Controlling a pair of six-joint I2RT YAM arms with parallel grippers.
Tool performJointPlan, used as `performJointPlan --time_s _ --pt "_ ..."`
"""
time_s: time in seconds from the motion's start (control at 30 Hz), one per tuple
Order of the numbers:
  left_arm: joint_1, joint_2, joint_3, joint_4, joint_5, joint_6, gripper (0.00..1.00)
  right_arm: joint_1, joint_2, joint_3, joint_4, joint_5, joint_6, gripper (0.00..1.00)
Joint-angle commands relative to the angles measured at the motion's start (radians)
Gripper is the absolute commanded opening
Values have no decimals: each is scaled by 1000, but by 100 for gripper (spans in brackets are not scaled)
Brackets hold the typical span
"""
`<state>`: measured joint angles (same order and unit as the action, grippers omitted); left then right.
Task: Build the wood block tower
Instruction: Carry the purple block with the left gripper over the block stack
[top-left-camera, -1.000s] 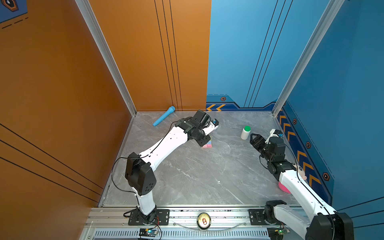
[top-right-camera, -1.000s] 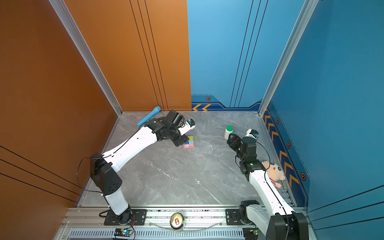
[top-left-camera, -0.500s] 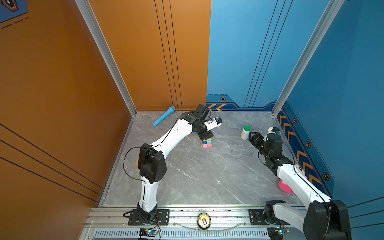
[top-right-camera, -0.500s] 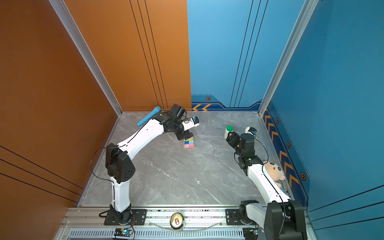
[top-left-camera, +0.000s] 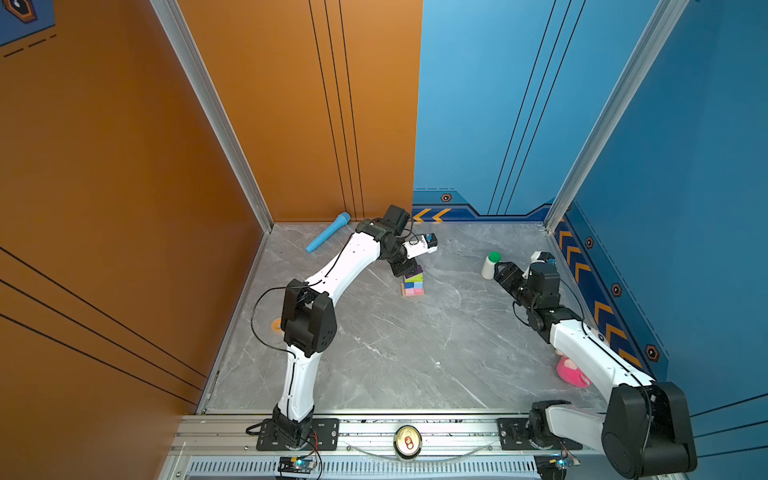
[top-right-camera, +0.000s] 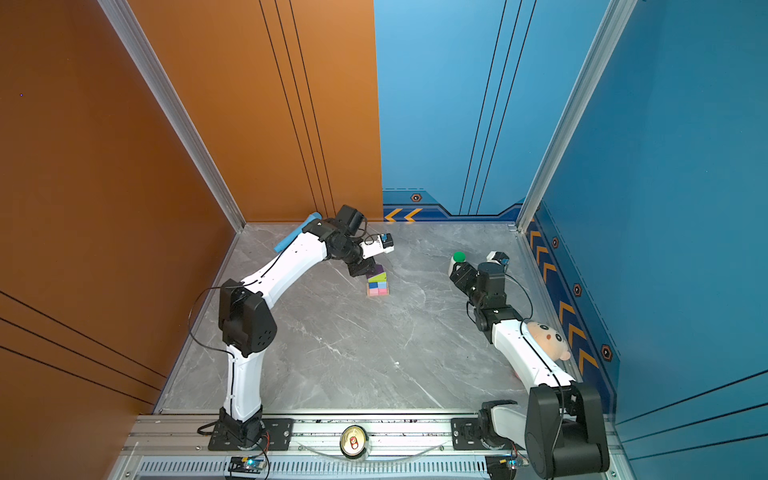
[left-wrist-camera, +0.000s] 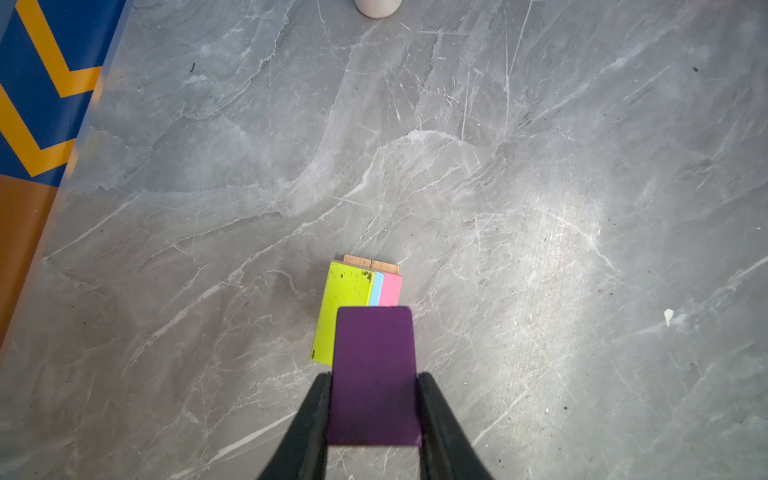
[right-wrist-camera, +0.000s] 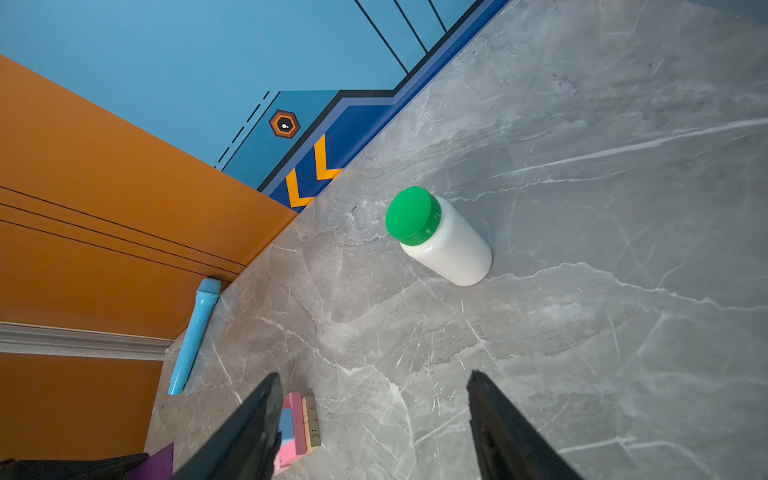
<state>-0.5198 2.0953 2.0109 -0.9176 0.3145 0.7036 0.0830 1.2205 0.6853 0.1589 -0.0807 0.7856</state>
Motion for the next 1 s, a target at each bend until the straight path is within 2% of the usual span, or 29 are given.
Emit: performJointPlan --time_s 0.0,0.43,0.97 --pt "-11 28 30 -29 -23 59 15 -8 10 32 28 -24 -6 71" --pt "-35 111 105 -30 -111 140 15 -8 10 31 27 -19 -11 71" --pt "-33 136 137 -56 -121 172 15 -8 39 45 42 -38 -6 71"
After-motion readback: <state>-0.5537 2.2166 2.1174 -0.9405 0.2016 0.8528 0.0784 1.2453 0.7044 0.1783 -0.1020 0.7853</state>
